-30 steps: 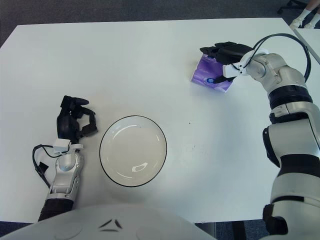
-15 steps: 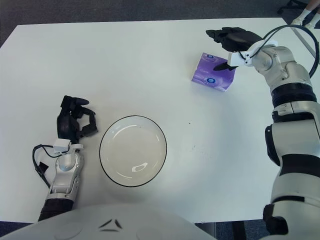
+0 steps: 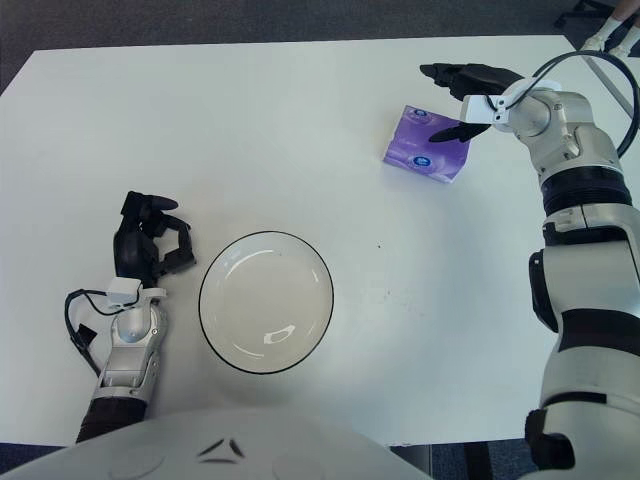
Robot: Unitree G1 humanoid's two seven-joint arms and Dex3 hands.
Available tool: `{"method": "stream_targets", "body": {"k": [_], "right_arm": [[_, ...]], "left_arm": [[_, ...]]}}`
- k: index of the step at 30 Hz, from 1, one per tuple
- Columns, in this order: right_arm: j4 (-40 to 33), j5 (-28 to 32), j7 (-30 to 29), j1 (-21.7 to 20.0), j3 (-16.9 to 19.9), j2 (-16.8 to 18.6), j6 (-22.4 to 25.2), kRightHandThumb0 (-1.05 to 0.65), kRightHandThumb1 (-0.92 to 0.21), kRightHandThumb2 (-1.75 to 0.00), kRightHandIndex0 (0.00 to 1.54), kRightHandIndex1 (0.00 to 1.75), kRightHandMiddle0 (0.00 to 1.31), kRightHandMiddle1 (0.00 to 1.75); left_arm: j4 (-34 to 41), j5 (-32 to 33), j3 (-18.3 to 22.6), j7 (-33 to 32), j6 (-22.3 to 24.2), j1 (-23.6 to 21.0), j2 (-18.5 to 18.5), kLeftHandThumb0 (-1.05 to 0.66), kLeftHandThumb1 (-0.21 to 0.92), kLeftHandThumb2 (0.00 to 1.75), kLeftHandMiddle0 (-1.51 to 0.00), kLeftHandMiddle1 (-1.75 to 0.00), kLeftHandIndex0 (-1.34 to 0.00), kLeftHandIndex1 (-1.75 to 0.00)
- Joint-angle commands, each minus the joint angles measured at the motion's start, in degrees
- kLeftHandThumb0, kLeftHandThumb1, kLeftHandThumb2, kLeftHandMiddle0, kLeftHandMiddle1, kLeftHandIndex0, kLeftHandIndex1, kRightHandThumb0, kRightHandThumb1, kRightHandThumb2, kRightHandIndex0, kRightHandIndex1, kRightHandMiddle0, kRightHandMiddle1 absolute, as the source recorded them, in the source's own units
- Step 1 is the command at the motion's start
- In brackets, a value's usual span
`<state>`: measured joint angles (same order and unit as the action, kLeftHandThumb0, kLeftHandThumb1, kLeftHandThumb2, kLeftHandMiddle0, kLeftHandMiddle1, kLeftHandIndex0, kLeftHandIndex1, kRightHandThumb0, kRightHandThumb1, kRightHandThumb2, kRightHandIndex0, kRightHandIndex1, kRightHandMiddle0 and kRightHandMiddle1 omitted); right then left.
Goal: Put the tissue paper into the plate.
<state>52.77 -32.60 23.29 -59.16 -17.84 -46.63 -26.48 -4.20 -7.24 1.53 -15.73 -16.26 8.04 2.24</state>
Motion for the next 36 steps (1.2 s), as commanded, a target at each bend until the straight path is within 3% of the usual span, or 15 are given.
{"method": "stream_targets", "body": {"k": [1,7,18,36], "right_arm": [[-0.7,0.7,2.3,1.4,-0.4,1.1,1.3,-0.93,-0.6,-0.47,0.0,0.0,0.0,0.0],[2.4,1.6,7.0,0.6,-0.9,3.6,2.8,-0.92,-0.59,-0.52,0.0,0.0,0.0,0.0],[4.4,2.1,8.9,1.1,-1.2,5.1,1.4,-0.94,-0.57,-0.53,0.0,0.0,0.0,0.0],[4.0,2.0,11.8,2.0,-3.1,7.0,3.3,-0.98,-0.57,-0.53,0.0,0.0,0.0,0.0]], "left_arm": [[-6.1,-0.7,-0.4,0.5,1.5,4.9,0.2,-0.01,0.28,1.38,-0.67,-1.72,-0.39,-1.75],[-5.9,-0.6,-0.1,0.2,1.6,5.2,0.4,-0.01,0.28,1.37,-0.69,-1.69,-0.39,-1.75],[-6.1,-0.4,0.3,0.3,1.7,5.0,0.2,-0.01,0.28,1.35,-0.69,-1.66,-0.39,-1.75],[-6.9,-0.2,0.5,0.4,1.8,4.2,0.2,-0.01,0.3,1.33,-0.67,-1.66,-0.38,-1.75]]}}
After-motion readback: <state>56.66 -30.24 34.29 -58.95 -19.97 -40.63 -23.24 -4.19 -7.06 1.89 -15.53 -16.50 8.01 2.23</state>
